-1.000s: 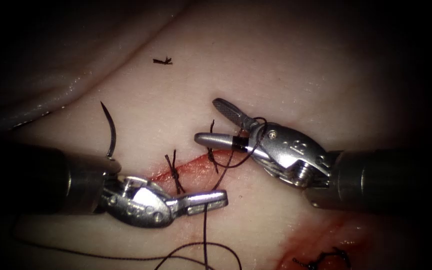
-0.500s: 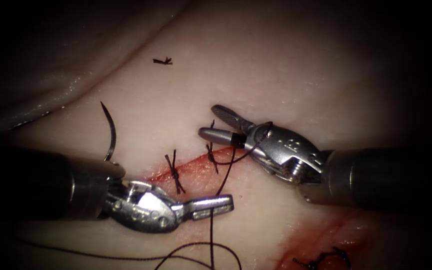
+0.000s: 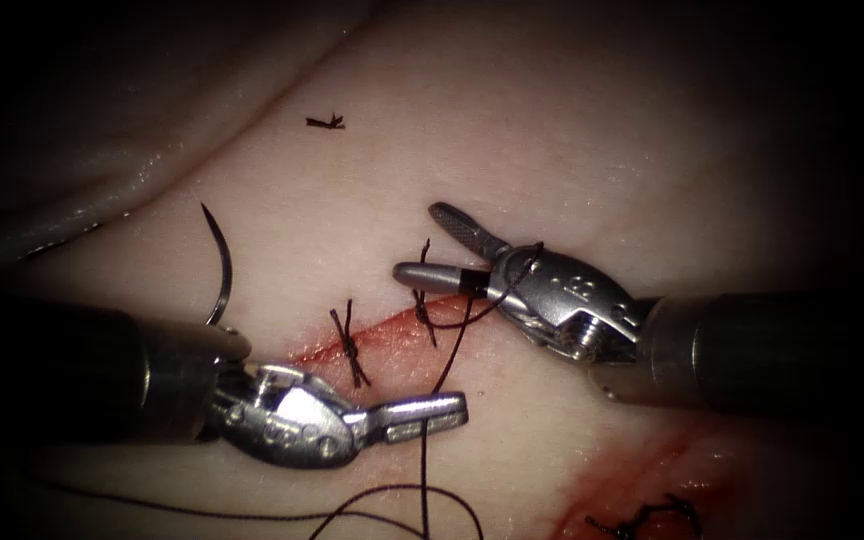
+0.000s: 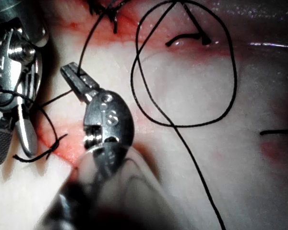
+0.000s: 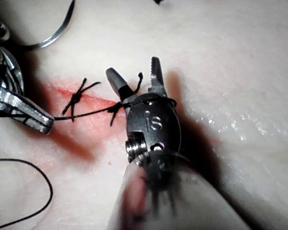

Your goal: Wound Closure

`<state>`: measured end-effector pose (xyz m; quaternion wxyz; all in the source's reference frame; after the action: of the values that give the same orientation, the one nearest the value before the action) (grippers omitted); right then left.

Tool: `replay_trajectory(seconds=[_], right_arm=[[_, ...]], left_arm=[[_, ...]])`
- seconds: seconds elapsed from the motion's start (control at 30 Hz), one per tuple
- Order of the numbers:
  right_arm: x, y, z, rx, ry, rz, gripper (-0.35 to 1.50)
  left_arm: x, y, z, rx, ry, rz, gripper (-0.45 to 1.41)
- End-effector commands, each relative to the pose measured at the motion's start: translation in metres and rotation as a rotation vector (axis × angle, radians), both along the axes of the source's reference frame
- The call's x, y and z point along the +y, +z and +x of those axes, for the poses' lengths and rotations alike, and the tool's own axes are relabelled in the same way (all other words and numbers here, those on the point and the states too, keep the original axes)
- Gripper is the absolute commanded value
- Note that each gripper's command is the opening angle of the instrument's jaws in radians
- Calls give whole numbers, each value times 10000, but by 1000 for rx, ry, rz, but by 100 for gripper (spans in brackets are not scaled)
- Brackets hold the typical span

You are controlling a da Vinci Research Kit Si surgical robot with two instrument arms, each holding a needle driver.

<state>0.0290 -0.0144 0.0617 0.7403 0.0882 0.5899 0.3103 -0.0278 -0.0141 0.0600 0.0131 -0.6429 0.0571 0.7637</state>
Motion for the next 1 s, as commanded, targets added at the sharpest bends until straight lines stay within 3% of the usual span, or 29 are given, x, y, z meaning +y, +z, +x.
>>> replay_trajectory(seconds=[0.03, 0.37, 0.47, 0.5, 0.57, 0.6, 1.0], right_arm=[[-5, 6, 8, 2, -2, -1, 88], [-7, 20, 8, -12, -5, 9, 76], [-7, 20, 7, -13, -9, 9, 63], [-7, 20, 8, -13, -9, 9, 47], [-8, 20, 8, -8, -18, 11, -16], [-9, 19, 8, -4, -19, 11, -35], [-14, 7, 10, 34, -45, 0, -35]], left_arm=[[-5, 6, -5, -1, 1, 2, -45], [-7, 5, -5, -3, 1, 7, -45], [-7, 5, -5, -3, 1, 7, -45], [-7, 5, -5, -3, 1, 7, -45], [-8, 5, -5, -3, 1, 7, -45], [-8, 4, -5, -3, 1, 7, -45], [7, -3, 18, 12, -12, 34, -45]])
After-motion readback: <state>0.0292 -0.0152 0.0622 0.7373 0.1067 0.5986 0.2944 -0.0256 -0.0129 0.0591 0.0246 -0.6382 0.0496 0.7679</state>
